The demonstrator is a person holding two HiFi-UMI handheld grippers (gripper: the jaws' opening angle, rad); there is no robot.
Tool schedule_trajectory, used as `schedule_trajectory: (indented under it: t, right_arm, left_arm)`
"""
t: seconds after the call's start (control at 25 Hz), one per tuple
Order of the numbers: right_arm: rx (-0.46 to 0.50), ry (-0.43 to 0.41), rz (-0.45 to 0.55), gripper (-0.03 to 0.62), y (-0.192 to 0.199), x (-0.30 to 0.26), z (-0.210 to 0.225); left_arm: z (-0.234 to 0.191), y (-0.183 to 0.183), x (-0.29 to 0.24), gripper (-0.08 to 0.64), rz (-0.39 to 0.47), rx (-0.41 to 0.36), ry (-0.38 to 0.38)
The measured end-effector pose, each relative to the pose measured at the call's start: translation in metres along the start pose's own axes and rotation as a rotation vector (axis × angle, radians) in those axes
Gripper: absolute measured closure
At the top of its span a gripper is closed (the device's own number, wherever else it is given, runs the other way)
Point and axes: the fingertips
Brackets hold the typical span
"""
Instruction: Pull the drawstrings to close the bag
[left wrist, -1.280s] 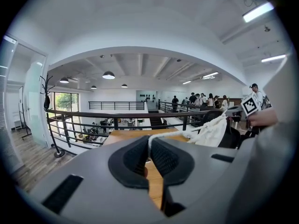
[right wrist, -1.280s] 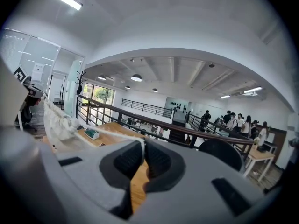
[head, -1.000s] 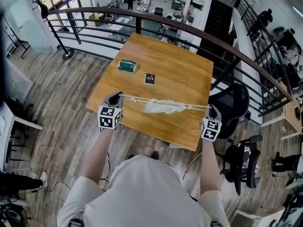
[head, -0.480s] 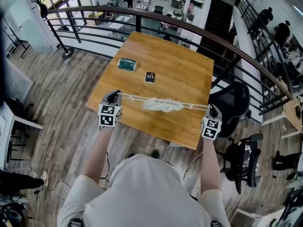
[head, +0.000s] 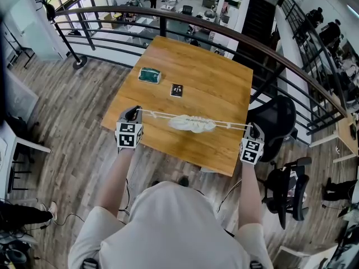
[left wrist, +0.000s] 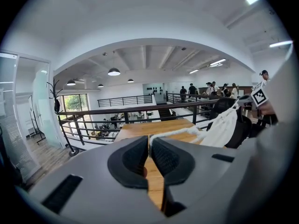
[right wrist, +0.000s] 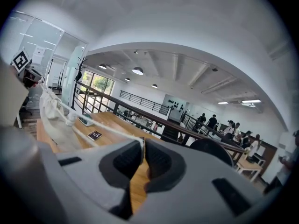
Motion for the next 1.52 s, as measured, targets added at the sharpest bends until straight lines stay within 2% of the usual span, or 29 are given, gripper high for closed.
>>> schedule_trajectory:
  t: [0.52,1.08,1.4,1.52]
  right_arm:
    - [-0.010,0.023,-0.035,0.581,0.020,-0.004,0.016]
    - [0.014,0.028,-0.060,0.578,0.032,-0.010,0.025]
    - [-0.031,0.024,-0.060,0.577,0.034,-0.012,0.022]
    - [-0.047,0.026,-0.057,0.578,0.037,-0.011,0.022]
  left_arm:
    - [0.000,0.004,-0.004,0.554,-0.011,-0.011,-0.010]
    - [-0.005,0.012,-0.012,0.545,-0.020,0.023,-0.021]
    - [-0.006,0.012,-0.015,0.557,-0.019,0.033,-0.023]
    - [0.001,0.011,-0.016,0.565,-0.014,0.015,-0.018]
Point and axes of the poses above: the fingertips, and each gripper's own axes: x backward along the fingers, z to its right, y out of its underside, and after that the axes turned 6 degrees about -y, right-handed
